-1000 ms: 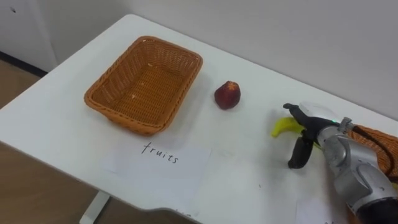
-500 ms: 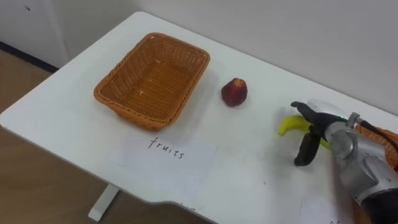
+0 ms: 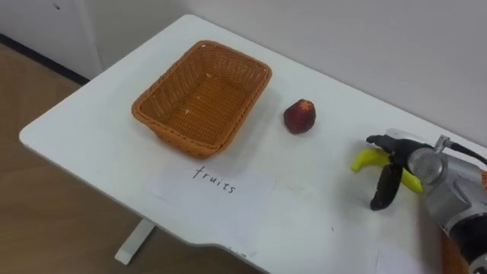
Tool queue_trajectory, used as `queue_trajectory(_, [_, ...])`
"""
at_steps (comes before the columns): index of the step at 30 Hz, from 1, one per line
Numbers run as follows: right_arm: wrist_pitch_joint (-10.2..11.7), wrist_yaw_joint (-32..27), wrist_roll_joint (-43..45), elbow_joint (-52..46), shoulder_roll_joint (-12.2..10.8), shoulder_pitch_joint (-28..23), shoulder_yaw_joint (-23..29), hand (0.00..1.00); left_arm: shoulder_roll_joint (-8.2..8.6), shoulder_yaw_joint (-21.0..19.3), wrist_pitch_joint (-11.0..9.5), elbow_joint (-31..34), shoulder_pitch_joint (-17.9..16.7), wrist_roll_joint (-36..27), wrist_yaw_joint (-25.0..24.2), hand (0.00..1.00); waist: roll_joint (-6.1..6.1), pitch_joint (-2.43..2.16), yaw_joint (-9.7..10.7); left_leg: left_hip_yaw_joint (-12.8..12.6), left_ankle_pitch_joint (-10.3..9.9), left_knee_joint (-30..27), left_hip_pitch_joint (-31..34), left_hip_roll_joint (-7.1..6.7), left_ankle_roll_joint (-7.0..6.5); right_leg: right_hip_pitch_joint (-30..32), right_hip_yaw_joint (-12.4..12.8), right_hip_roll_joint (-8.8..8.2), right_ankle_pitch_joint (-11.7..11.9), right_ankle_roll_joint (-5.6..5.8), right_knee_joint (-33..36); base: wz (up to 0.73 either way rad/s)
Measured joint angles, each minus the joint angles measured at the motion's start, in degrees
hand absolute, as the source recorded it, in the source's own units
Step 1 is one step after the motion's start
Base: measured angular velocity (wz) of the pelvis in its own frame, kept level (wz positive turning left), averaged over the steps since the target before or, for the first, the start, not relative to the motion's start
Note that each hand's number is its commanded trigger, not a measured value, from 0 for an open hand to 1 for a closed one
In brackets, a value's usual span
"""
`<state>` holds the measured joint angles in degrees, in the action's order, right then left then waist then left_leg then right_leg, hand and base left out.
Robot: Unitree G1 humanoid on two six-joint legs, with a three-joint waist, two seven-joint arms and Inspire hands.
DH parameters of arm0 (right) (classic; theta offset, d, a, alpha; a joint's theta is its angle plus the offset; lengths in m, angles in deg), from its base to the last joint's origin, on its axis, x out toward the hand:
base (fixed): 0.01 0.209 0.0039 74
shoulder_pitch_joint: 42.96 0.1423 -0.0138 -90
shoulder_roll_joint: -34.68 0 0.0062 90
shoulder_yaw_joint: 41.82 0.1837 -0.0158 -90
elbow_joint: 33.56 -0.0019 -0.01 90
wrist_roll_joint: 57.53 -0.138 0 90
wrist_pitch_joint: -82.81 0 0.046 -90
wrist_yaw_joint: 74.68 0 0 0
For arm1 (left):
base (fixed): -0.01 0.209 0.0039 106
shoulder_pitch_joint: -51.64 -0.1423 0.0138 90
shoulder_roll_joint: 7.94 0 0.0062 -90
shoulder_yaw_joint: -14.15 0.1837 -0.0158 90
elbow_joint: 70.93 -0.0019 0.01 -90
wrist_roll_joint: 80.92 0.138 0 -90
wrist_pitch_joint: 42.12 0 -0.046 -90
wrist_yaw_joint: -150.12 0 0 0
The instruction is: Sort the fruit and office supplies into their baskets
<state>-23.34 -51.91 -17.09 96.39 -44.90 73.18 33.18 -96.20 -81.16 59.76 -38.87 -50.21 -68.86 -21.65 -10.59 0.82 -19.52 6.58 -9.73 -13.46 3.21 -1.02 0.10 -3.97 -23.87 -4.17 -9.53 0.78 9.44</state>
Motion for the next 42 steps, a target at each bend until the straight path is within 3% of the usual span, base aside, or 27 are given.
queue_trajectory(7, [-0.01,0.41,-0.68,0.28,0.06,-0.18,-0.04,0.0,-0.18,0.01,-0.74,-0.09,-0.06,-0.01,-0.01,0.0,-0.44,0.21,-0.7,0.02,-0.01,0.02,-0.07,0.0,0.01,-0.19,-0.01,0.09,0.01,0.0,-0.25,0.01])
queue_trajectory(8, [-0.01,0.63,-0.68,0.27,0.06,-0.22,-0.04,0.06,-0.2,0.0,-0.74,-0.1,-0.04,-0.01,-0.01,0.0,-0.57,0.28,-0.78,0.08,-0.01,0.02,-0.07,-0.01,0.01,-0.42,-0.01,0.19,0.02,0.0,-0.67,0.05])
queue_trajectory(9, [-0.01,0.81,-0.68,0.25,0.06,-0.24,-0.04,0.56,-0.19,0.0,-0.74,-0.11,-0.05,-0.01,-0.01,0.0,-0.63,0.31,-0.85,0.11,-0.01,0.02,-0.07,0.0,0.02,-0.56,0.02,0.23,0.03,0.01,-0.74,0.07])
queue_trajectory(10, [-0.01,1.33,-0.66,0.21,0.06,-0.28,-0.04,0.86,-0.19,0.01,-0.74,-0.16,0.38,-0.01,-0.02,0.0,-0.73,0.36,-0.85,0.29,-0.01,0.03,-0.08,-0.02,0.02,-0.82,0.09,0.25,0.05,0.0,-0.73,0.08])
queue_trajectory(11, [-0.01,1.81,-0.6,0.08,0.06,-0.34,-0.04,1.0,-0.19,0.02,-0.75,-0.37,0.42,0.0,-0.02,0.0,-0.81,0.4,-0.89,0.43,-0.01,0.05,-0.1,-0.04,0.03,-0.91,0.07,0.25,0.05,0.01,-0.72,0.08])
queue_trajectory(25, [-0.17,-2.84,1.18,-0.07,0.07,-0.56,0.03,1.0,-0.18,0.02,-1.0,-2.32,1.16,0.01,0.06,0.0,-0.69,0.43,-1.15,0.61,0.04,1.15,-0.96,0.0,0.1,-1.32,0.01,0.3,0.14,0.0,-0.76,0.0])
queue_trajectory(42, [-0.01,-2.97,1.63,-0.16,0.05,-0.95,-0.04,1.0,0.16,-0.07,-0.92,-2.31,2.06,-0.04,-0.04,0.0,-0.41,0.54,-1.1,0.08,0.07,1.81,-1.92,0.22,0.14,-1.27,0.52,0.4,0.14,0.01,-0.79,-0.01])
